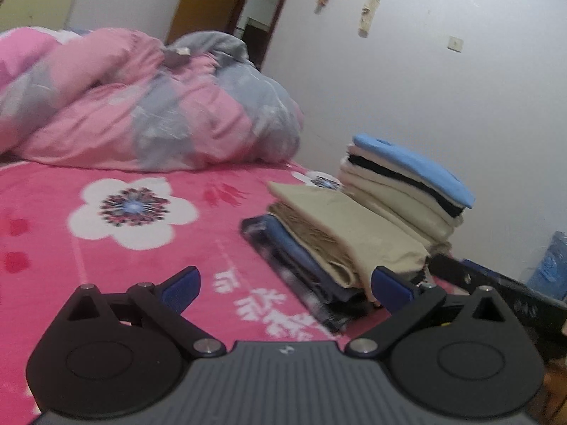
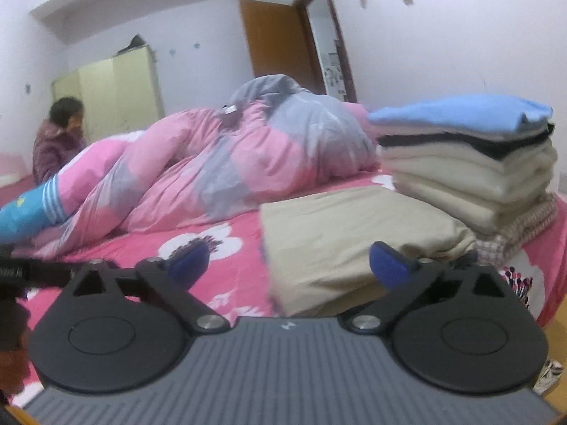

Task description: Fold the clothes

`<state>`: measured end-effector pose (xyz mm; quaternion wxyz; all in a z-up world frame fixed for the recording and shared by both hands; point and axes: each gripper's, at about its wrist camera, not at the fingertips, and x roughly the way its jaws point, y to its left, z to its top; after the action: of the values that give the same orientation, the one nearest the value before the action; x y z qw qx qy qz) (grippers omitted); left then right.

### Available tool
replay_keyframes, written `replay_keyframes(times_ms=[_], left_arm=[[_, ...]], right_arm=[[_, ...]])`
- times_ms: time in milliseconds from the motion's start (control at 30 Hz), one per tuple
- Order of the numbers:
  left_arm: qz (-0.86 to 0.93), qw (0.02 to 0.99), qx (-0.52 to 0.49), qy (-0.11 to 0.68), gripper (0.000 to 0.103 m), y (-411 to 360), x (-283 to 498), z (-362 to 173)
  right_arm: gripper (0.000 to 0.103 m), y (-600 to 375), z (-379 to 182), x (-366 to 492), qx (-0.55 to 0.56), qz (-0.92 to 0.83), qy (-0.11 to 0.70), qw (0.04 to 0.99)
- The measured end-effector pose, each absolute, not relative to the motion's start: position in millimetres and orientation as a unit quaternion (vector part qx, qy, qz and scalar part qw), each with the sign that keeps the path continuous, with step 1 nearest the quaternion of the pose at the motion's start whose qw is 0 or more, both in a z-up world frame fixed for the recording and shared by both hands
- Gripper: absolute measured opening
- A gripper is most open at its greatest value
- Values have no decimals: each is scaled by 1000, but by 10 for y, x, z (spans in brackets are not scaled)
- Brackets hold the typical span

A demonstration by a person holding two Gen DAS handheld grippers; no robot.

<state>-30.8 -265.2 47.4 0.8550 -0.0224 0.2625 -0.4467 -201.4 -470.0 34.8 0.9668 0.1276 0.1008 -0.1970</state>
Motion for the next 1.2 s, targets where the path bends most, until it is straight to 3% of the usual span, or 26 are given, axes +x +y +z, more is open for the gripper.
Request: replay_keyframes(times_ms=[533, 900, 1200], left_arm=[[-397, 881, -17, 256, 103, -1904, -631, 519], [-402, 892, 53, 198, 103, -1934, -978, 576], [-423, 882, 75, 195, 103, -1996, -1100, 582]], right_arm=[[102, -3683, 441, -2316, 89, -304, 148, 937], [102, -3363, 551, -2474, 58, -327, 122, 935], [102, -3439, 623, -2502, 91, -341, 156, 923]])
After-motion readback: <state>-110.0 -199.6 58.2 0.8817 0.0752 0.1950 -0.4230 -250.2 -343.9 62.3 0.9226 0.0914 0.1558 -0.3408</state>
